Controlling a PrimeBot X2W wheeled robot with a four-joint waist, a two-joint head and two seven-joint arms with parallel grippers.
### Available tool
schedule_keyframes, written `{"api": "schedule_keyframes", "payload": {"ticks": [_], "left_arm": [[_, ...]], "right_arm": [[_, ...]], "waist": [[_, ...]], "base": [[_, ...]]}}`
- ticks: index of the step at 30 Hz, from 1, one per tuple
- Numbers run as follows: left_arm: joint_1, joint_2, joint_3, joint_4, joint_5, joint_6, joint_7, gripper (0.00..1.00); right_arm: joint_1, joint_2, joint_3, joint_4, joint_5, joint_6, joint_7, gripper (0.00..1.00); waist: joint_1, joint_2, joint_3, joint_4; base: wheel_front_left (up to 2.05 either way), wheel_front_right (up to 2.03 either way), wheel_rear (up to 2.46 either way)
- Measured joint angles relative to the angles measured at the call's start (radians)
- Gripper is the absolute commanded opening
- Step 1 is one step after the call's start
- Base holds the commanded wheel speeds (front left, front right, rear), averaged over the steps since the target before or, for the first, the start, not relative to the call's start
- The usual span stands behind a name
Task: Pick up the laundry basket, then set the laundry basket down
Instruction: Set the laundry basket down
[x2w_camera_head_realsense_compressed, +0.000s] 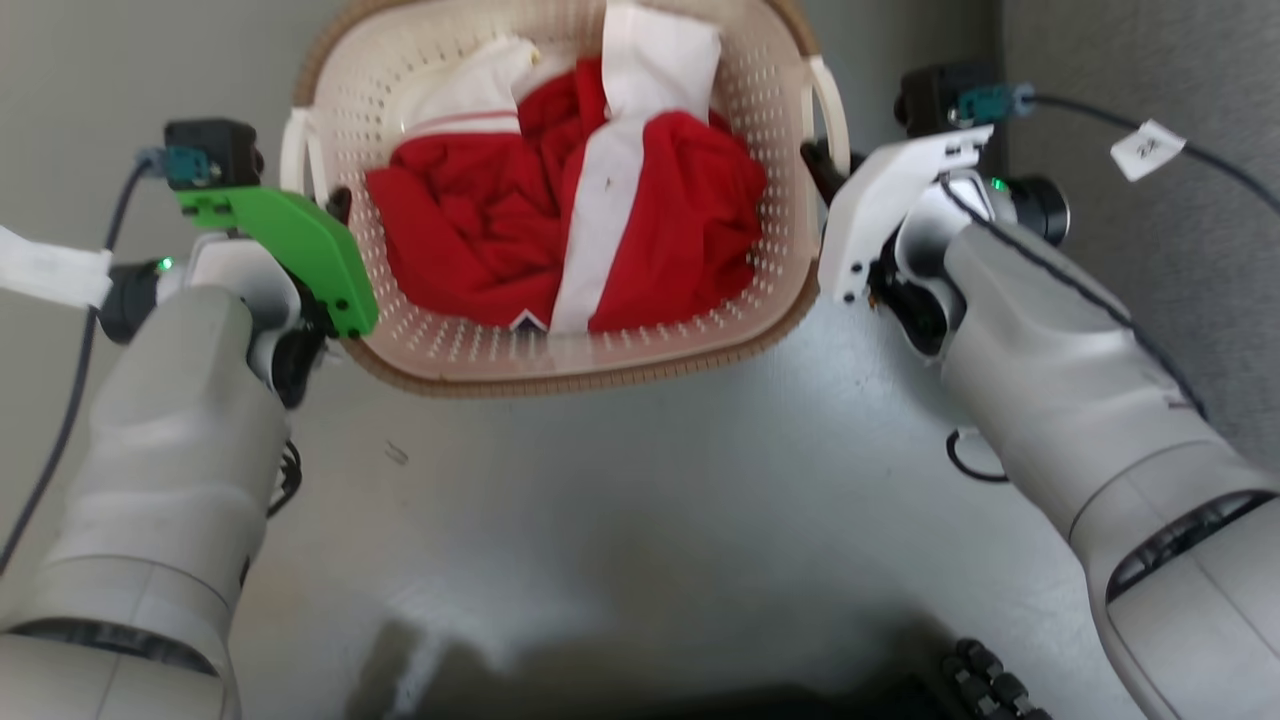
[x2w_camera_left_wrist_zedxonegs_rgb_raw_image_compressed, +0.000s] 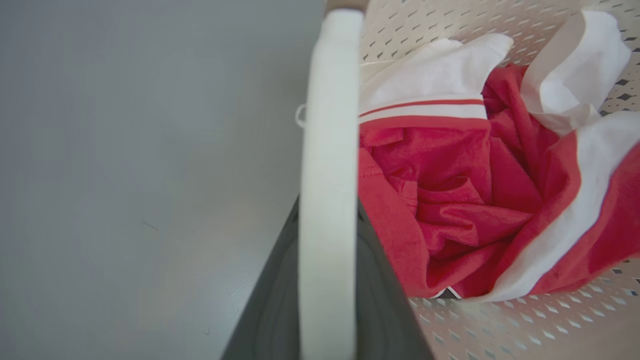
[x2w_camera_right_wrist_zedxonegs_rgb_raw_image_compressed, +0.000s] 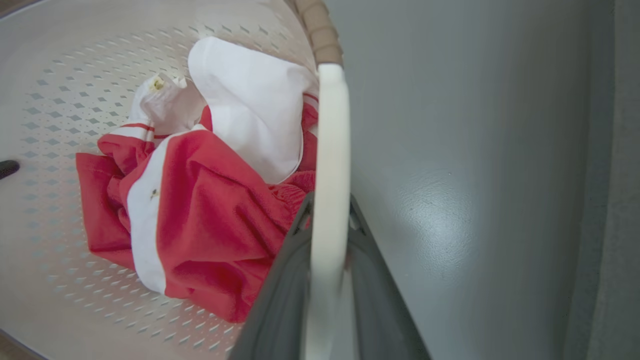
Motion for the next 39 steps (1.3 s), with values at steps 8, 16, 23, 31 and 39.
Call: {"api": "schedule_keyframes", "payload": {"ticks": [8,16,23,31,39], "left_arm": [[-0.065,0.012,0.0,0.0,0.009,0.0,-0.015,0.0],[-0.077,0.01,-0.006,0.015,0.01,0.0,-0.042,0.0],[-0.081,0.007,-0.009,0.032,0.01,-0.001,-0.053,0.0],[-0.092,0.007,-0.011,0.049,0.011,-0.001,-0.061,0.0],[-0.097,0.005,-0.017,0.059,0.011,-0.002,-0.068,0.0]], "right_arm": [[-0.074,0.0,0.0,0.0,0.0,-0.001,-0.013,0.0],[-0.08,0.003,0.001,0.014,-0.001,-0.001,-0.032,0.0],[-0.094,0.007,0.004,0.024,-0.001,0.002,-0.041,0.0],[-0.106,0.012,0.01,0.031,-0.001,0.005,-0.05,0.0],[-0.111,0.012,0.018,0.038,-0.001,0.011,-0.056,0.0]], "waist": [[0.0,0.0,0.115,-0.002],[0.0,0.0,0.204,-0.004],[-0.0001,0.0,0.227,-0.004],[-0.0002,0.0,0.237,-0.006],[-0.0001,0.0,0.235,-0.007]], "base": [[0.0,0.0,0.0],[0.0,0.0,0.0],[0.0,0.0,0.0],[0.0,0.0,0.0],[0.0,0.0,0.0]]}}
